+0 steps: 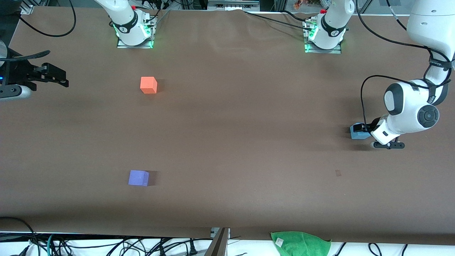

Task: Place blue block between orange and purple blocks
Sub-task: 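Lower the left gripper onto the light-blue cube and close it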

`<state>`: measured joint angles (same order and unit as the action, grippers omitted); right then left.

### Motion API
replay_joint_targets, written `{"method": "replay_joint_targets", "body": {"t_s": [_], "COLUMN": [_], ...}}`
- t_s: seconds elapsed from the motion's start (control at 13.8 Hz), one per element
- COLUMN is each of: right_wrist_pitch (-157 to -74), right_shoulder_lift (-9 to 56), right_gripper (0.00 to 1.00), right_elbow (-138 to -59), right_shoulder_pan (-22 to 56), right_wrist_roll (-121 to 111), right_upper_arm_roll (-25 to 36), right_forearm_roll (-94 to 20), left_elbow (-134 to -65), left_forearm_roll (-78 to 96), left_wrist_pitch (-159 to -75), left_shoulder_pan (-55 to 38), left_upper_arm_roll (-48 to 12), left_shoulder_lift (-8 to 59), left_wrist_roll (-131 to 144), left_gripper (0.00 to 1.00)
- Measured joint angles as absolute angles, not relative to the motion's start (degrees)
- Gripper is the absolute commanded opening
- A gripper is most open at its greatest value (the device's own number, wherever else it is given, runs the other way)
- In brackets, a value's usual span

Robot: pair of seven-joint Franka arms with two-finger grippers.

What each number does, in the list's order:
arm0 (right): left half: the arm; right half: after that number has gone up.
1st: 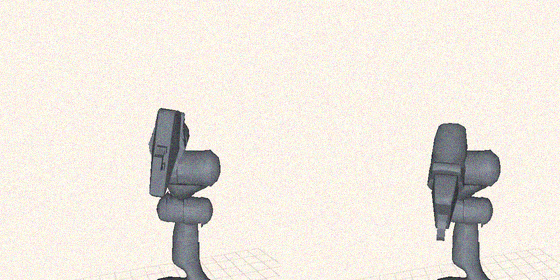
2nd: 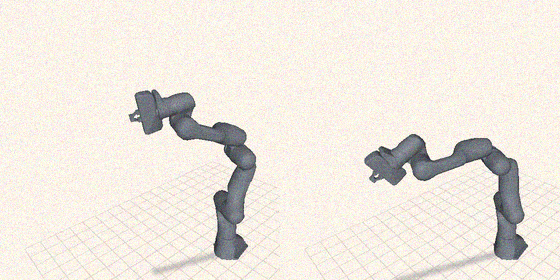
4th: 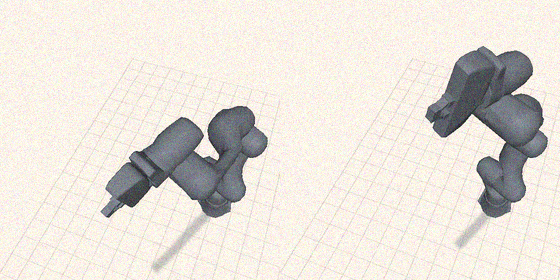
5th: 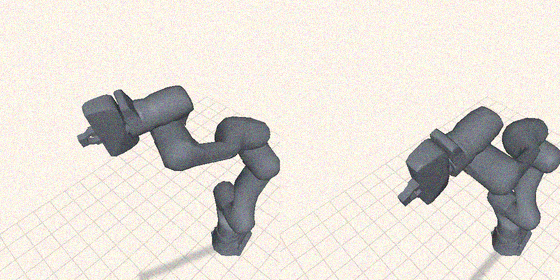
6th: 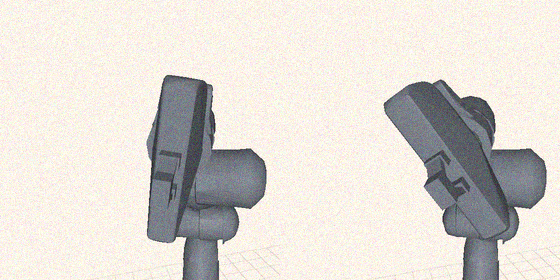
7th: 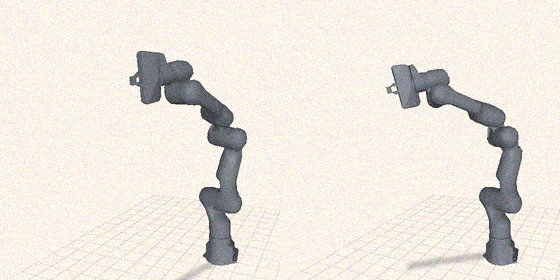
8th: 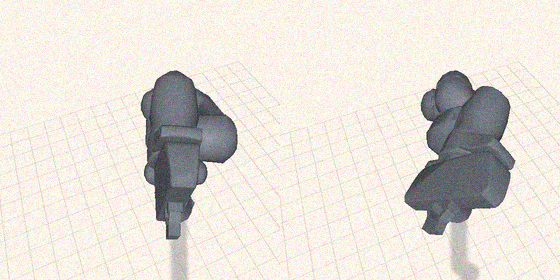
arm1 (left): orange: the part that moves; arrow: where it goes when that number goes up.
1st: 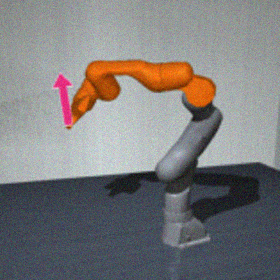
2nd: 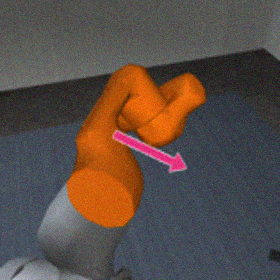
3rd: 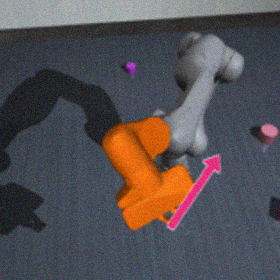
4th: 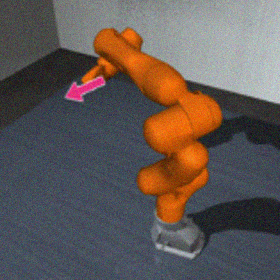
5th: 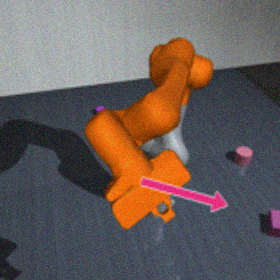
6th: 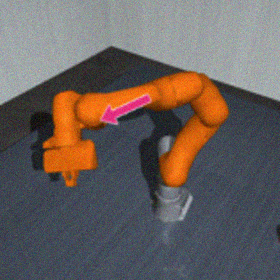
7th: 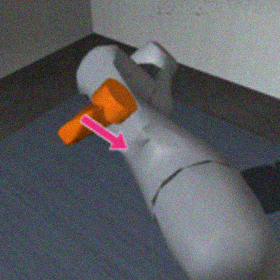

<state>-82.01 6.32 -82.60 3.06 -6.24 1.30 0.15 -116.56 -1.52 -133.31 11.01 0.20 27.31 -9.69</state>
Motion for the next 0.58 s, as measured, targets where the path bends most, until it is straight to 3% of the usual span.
{"method": "replay_joint_targets", "body": {"t_s": [0.14,0.22,0.43,0.58], "right_wrist_pitch": [-82.01,-82.01,-82.01,-82.01], "right_shoulder_lift": [6.32,6.32,6.33,6.33], "right_gripper": [1.00,1.00,1.00,1.00], "right_elbow": [-82.60,-82.60,-82.60,-82.60], "right_shoulder_pan": [3.06,3.06,3.06,3.06], "right_wrist_roll": [-6.24,-6.24,-6.24,-6.24], "right_upper_arm_roll": [1.30,1.30,1.30,1.30], "right_forearm_roll": [0.15,0.15,0.14,0.14], "left_elbow": [-116.75,-116.79,-116.75,-116.51], "left_forearm_roll": [-1.52,-1.51,-1.51,-1.51], "left_wrist_pitch": [-133.56,-133.56,-133.54,-133.37], "left_shoulder_pan": [11.07,11.07,11.07,11.07], "left_upper_arm_roll": [0.17,0.14,-0.03,-0.26], "left_shoulder_lift": [27.71,27.88,28.28,28.20], "left_wrist_roll": [-9.56,-9.30,-7.49,-7.06], "left_gripper": [0.32,0.21,0.08,0.08]}}
